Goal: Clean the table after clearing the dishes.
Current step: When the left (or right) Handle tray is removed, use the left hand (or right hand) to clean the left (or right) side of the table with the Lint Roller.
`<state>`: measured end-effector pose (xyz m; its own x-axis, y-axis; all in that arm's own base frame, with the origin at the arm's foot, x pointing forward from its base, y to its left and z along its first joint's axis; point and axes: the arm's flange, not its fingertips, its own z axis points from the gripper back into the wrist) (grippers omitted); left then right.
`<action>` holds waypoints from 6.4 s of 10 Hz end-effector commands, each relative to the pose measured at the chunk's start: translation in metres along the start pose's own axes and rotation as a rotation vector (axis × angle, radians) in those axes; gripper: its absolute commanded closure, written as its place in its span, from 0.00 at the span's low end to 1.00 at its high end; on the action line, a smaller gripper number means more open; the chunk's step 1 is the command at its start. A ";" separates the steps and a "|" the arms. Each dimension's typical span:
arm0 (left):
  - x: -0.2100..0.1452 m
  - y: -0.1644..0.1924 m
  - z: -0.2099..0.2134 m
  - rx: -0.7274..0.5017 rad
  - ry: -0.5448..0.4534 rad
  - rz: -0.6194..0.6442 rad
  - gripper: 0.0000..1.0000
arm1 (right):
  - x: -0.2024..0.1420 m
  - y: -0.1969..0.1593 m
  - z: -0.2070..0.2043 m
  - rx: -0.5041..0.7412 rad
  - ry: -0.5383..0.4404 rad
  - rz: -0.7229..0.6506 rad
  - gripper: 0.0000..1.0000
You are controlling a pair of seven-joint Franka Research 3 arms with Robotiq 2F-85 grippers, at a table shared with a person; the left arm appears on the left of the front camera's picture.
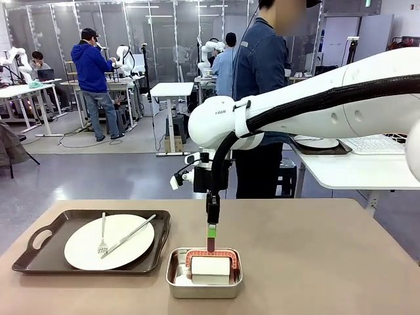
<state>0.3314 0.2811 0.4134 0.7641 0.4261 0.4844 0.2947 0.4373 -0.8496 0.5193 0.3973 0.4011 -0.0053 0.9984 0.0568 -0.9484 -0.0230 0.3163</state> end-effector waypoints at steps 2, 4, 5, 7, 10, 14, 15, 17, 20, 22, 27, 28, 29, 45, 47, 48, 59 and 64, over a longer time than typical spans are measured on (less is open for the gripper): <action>-0.003 -0.001 0.004 -0.005 0.004 -0.003 0.00 | 0.007 0.002 0.004 -0.003 0.035 -0.018 1.00; -0.003 -0.001 0.004 -0.005 0.004 -0.003 0.00 | 0.008 0.004 0.003 -0.002 0.036 -0.020 1.00; -0.003 -0.001 0.004 -0.005 0.004 -0.003 0.00 | 0.006 0.007 0.005 -0.008 0.036 -0.024 1.00; -0.003 -0.001 0.004 -0.005 0.004 -0.003 0.00 | 0.000 0.023 0.018 -0.034 0.027 -0.059 1.00; -0.003 -0.001 0.004 -0.005 0.004 -0.003 0.00 | -0.031 0.068 0.071 -0.095 -0.119 -0.257 0.90; -0.003 -0.001 0.004 -0.005 0.004 -0.003 0.00 | -0.145 0.088 0.093 -0.096 -0.458 -0.725 0.85; -0.003 -0.001 0.004 -0.005 0.004 -0.003 0.00 | -0.172 0.088 0.088 -0.077 -0.527 -0.844 0.85; -0.003 -0.001 0.004 -0.005 0.004 -0.003 0.00 | -0.203 0.080 0.075 -0.073 -0.651 -0.959 0.85; -0.003 -0.001 0.004 -0.005 0.004 -0.003 0.00 | -0.217 0.069 0.090 -0.046 -0.582 -0.927 0.85; -0.003 -0.001 0.004 -0.005 0.004 -0.003 0.00 | -0.217 0.069 0.090 -0.046 -0.582 -0.927 0.85; -0.003 -0.001 0.004 -0.005 0.004 -0.003 0.00 | -0.271 0.020 0.064 0.265 -0.854 -1.203 0.79; -0.003 -0.001 0.004 -0.005 0.004 -0.003 0.00 | -0.277 0.006 0.061 0.306 -0.863 -1.245 0.79; -0.003 -0.001 0.004 -0.005 0.004 -0.003 0.00 | -0.283 -0.009 0.054 0.319 -0.874 -1.292 0.79; -0.003 -0.001 0.004 -0.005 0.004 -0.003 0.00 | -0.408 -0.065 -0.082 0.188 -0.798 -1.509 0.79; -0.003 -0.001 0.004 -0.005 0.004 -0.003 0.00 | -0.451 -0.066 -0.081 0.137 -0.771 -1.524 0.79; -0.003 -0.001 0.004 -0.005 0.004 -0.003 0.00 | -0.471 -0.067 -0.076 0.112 -0.758 -1.529 0.79; -0.003 -0.001 0.004 -0.005 0.004 -0.003 0.00 | -0.564 -0.011 0.021 -0.190 -0.654 -1.560 0.79; -0.003 -0.001 0.004 -0.005 0.004 -0.003 0.00 | -0.537 0.033 0.097 -0.345 -0.695 -1.488 0.79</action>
<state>0.3312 0.2811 0.4131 0.7644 0.4264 0.4837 0.2937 0.4375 -0.8499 0.5302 -0.1591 0.4753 0.9418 -0.0583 0.3312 -0.0427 0.9562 0.2896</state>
